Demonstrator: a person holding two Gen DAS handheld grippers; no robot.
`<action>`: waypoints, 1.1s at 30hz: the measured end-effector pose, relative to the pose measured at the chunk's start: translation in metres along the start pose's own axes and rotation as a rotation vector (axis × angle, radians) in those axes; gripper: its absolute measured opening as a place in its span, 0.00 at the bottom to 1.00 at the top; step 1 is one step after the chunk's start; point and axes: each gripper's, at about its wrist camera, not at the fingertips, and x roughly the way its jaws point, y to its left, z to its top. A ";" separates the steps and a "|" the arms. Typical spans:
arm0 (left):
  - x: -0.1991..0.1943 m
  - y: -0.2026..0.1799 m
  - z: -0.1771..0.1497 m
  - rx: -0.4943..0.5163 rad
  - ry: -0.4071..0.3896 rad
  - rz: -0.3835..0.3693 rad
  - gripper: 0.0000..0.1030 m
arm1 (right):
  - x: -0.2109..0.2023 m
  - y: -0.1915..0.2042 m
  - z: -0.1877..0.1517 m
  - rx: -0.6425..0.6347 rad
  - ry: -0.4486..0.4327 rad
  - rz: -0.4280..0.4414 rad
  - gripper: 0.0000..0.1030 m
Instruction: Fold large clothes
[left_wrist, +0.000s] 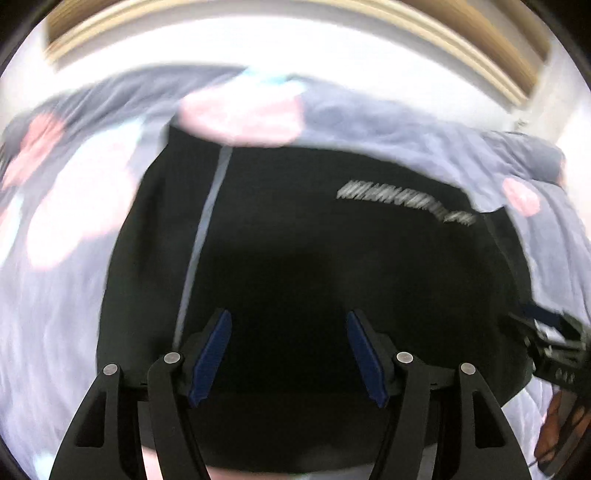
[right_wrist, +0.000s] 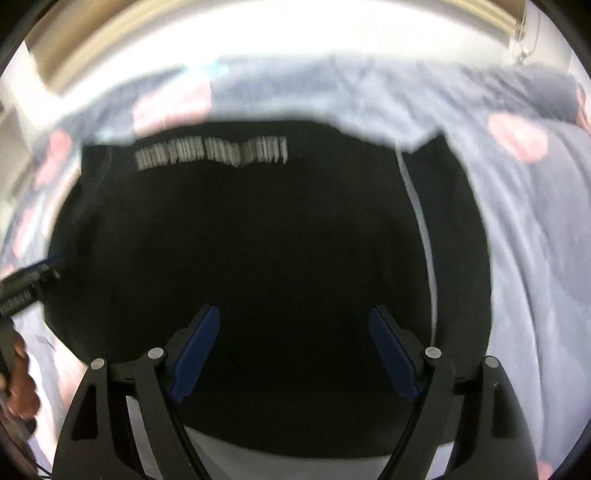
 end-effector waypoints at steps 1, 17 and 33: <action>0.010 0.007 -0.005 -0.025 0.034 0.014 0.65 | 0.012 -0.002 -0.005 0.007 0.033 -0.007 0.83; 0.028 0.012 -0.009 0.080 0.115 -0.013 0.75 | -0.012 -0.043 -0.023 0.094 -0.032 0.088 0.85; 0.017 0.130 0.039 -0.169 0.071 -0.230 0.75 | -0.004 -0.182 -0.011 0.338 -0.063 0.135 0.89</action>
